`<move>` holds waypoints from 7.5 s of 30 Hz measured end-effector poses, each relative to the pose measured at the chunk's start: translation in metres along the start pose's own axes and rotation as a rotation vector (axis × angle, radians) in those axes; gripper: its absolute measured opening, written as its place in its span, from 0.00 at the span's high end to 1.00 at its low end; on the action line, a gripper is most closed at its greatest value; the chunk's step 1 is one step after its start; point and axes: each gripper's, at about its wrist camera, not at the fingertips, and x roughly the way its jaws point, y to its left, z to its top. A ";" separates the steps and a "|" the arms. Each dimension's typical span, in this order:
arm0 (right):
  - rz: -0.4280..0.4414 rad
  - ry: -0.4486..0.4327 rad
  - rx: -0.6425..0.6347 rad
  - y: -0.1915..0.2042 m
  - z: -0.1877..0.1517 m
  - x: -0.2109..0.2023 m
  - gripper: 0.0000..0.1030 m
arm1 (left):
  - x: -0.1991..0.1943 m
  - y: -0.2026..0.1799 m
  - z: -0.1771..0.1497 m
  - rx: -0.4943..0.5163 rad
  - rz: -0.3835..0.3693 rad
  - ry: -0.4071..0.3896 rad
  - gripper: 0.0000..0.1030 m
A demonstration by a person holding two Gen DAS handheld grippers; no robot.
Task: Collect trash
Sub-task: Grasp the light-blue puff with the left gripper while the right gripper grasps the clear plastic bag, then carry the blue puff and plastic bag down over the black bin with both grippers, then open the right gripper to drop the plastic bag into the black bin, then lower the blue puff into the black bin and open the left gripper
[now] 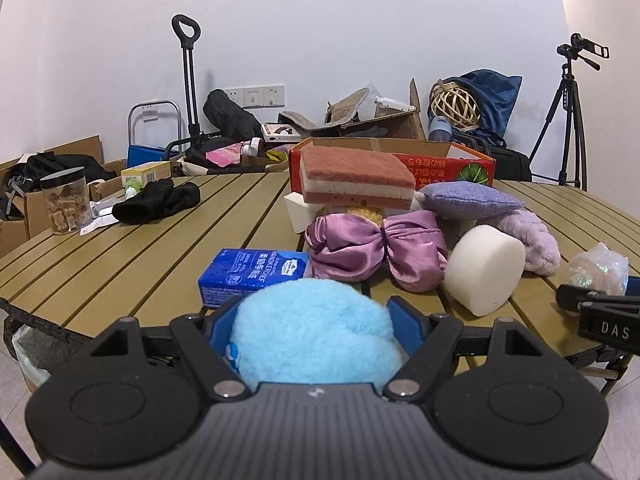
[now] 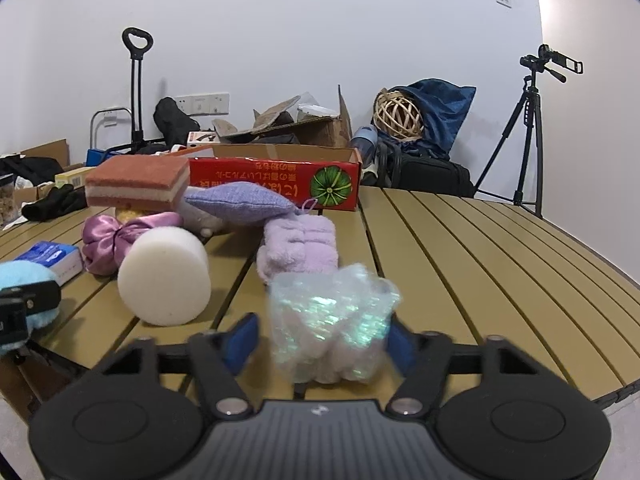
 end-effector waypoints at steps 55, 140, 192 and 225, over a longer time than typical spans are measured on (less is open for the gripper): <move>0.262 0.124 0.014 0.033 -0.070 -0.102 0.58 | -0.084 0.031 -0.057 0.069 -0.104 0.093 0.24; 0.229 0.450 -0.165 0.137 -0.136 0.028 0.00 | -0.016 0.093 -0.134 -0.035 0.180 0.450 0.24; -0.091 0.484 0.068 -0.025 -0.122 -0.014 0.00 | 0.030 -0.058 -0.130 0.133 -0.066 0.450 0.20; -0.065 0.506 0.032 -0.012 -0.124 -0.004 0.00 | 0.026 -0.041 -0.129 0.132 -0.012 0.460 0.00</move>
